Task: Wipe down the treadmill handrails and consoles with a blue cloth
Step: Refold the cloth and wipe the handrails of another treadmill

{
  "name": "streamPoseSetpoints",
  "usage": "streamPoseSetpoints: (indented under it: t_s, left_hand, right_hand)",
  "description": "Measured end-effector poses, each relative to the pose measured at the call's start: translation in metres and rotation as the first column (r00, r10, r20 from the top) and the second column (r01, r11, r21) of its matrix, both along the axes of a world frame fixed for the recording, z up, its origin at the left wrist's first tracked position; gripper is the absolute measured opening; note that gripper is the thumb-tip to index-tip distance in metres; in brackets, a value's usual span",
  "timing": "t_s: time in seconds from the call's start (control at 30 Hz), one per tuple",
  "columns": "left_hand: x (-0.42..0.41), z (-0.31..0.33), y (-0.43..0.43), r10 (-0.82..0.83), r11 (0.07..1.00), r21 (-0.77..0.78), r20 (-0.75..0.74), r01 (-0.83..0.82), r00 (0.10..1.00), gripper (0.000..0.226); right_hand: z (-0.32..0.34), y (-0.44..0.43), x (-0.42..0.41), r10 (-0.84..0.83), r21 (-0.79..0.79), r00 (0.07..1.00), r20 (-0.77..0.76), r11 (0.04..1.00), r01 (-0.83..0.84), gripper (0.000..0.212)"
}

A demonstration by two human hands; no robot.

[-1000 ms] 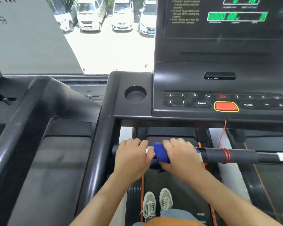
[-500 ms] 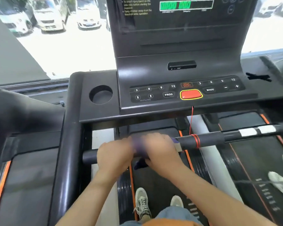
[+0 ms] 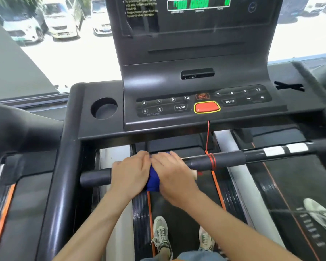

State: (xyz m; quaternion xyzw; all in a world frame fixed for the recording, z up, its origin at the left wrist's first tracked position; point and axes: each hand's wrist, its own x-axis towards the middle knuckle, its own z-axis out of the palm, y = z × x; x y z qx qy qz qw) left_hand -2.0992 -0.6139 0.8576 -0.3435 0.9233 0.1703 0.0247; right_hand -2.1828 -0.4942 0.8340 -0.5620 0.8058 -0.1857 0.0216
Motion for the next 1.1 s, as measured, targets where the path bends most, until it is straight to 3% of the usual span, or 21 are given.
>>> streamPoseSetpoints:
  t_s: [0.07, 0.13, 0.23, 0.3, 0.33, 0.37, 0.43, 0.5, 0.53, 0.57, 0.63, 0.67, 0.77, 0.87, 0.97, 1.07, 1.1]
  left_hand:
    - [-0.014, 0.004, 0.028, -0.099, 0.993, 0.055, -0.098, 0.105, 0.99, 0.033]
    - [-0.032, 0.005, 0.058, -0.207, 0.973, 0.061, -0.203, 0.223, 0.957, 0.036]
    - [-0.065, 0.017, 0.09, -0.135, 0.957, 0.183, -0.403, 0.224, 0.905, 0.025]
    - [-0.08, 0.031, 0.102, -0.011, 0.939, 0.284, -0.543, 0.196, 0.839, 0.02]
    - [-0.091, 0.04, 0.111, 0.045, 0.924, 0.324, -0.62, 0.204, 0.784, 0.019]
    - [-0.099, 0.048, 0.118, 0.073, 0.916, 0.335, -0.681, 0.221, 0.729, 0.018]
    - [-0.117, 0.058, 0.129, 0.043, 0.935, 0.266, -0.742, 0.235, 0.669, 0.021]
    - [-0.129, 0.05, 0.131, -0.048, 0.964, 0.158, -0.688, 0.215, 0.724, 0.026]
    - [-0.131, 0.039, 0.13, -0.098, 0.976, 0.098, -0.601, 0.195, 0.793, 0.029]
    - [-0.131, 0.025, 0.128, -0.12, 0.984, 0.053, -0.491, 0.167, 0.863, 0.031]
    - [-0.122, 0.002, 0.125, -0.063, 0.995, 0.057, -0.307, 0.084, 0.95, 0.028]
    - [-0.118, -0.007, 0.125, -0.045, 0.996, 0.061, -0.247, 0.062, 0.968, 0.026]
    - [-0.116, -0.015, 0.126, -0.059, 0.998, 0.022, -0.194, 0.064, 0.979, 0.036]
    - [-0.125, -0.014, 0.118, 0.044, 0.997, 0.073, -0.159, -0.033, 0.986, 0.034]
    - [-0.134, -0.011, 0.121, 0.025, 1.0, 0.008, -0.015, -0.025, 1.0, 0.037]
    - [-0.139, -0.011, 0.134, 0.026, 0.983, -0.182, 0.081, -0.011, 0.996, 0.055]
    - [-0.139, -0.01, 0.137, 0.042, 0.975, -0.221, 0.092, -0.02, 0.995, 0.058]
  right_hand:
    - [0.007, 0.032, -0.03, -0.043, -0.07, 0.995, 0.091, 0.996, 0.049, 0.043]
    - [0.026, 0.064, -0.057, -0.165, -0.096, 0.927, 0.336, 0.973, 0.208, 0.052]
    - [0.057, 0.092, -0.091, -0.294, 0.02, 0.644, 0.707, 0.918, 0.397, 0.05]
    - [0.079, 0.104, -0.109, -0.265, 0.009, 0.449, 0.853, 0.868, 0.496, 0.051]
    - [0.091, 0.116, -0.118, -0.237, -0.014, 0.407, 0.882, 0.851, 0.525, 0.05]
    - [0.102, 0.126, -0.123, -0.219, -0.055, 0.443, 0.869, 0.849, 0.526, 0.048]
    - [0.113, 0.145, -0.125, -0.272, -0.156, 0.688, 0.673, 0.857, 0.491, 0.053]
    - [0.096, 0.154, -0.122, -0.307, -0.259, 0.917, 0.254, 0.892, 0.37, 0.055]
    - [0.076, 0.155, -0.118, -0.29, -0.2, 0.955, 0.055, 0.934, 0.295, 0.054]
    - [0.054, 0.153, -0.113, -0.263, -0.066, 0.963, -0.052, 0.963, 0.26, 0.055]
    - [0.019, 0.141, -0.104, -0.267, 0.186, 0.961, -0.069, 0.943, 0.276, 0.059]
    - [0.01, 0.134, -0.103, -0.27, 0.228, 0.961, -0.06, 0.934, 0.276, 0.055]
    - [0.013, 0.113, -0.11, -0.213, 0.155, 0.969, -0.129, 0.96, 0.232, 0.029]
    - [0.019, 0.103, -0.125, -0.04, 0.172, 0.962, -0.271, 0.981, 0.089, 0.016]
    - [0.019, 0.112, -0.139, 0.012, 0.238, 0.966, -0.257, 0.97, 0.052, 0.025]
    - [0.026, 0.151, -0.18, -0.168, 0.374, 0.963, -0.211, 0.896, 0.238, 0.05]
    - [0.032, 0.17, -0.2, -0.198, 0.452, 0.943, -0.266, 0.839, 0.304, 0.047]
